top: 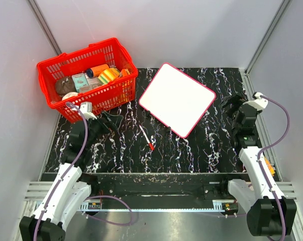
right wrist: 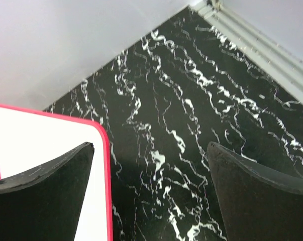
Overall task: Write a sentence on the whiteboard
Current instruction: Adjust the whiteboard marker at the center of the board.
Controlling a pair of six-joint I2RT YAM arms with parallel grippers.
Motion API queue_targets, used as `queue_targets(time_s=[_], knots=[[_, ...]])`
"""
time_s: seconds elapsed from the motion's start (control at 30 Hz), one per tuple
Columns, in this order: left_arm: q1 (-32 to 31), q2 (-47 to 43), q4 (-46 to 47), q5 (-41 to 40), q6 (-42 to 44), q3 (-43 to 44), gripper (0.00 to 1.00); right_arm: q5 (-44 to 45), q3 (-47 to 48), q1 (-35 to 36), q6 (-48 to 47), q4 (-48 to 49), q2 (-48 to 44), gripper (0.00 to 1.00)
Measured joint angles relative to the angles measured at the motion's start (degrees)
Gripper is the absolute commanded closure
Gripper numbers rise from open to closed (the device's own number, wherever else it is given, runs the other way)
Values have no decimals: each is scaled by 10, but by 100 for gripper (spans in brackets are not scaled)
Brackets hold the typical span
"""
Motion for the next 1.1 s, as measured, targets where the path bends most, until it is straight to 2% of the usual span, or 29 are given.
queue_targets(time_s=[0.17, 0.3, 0.6, 0.9, 1.1], knots=[[0, 26, -5, 36, 13, 10, 1, -33, 0, 0, 14, -24, 6, 0], [-15, 135, -50, 53, 42, 77, 1, -64, 0, 0, 21, -42, 7, 0], [-186, 318, -179, -72, 115, 221, 1, -121, 47, 0, 15, -124, 43, 0], [-244, 451, -247, -124, 171, 266, 1, -192, 72, 0, -3, -162, 67, 0], [-279, 525, -275, -137, 200, 301, 17, -212, 72, 0, -8, -176, 67, 0]])
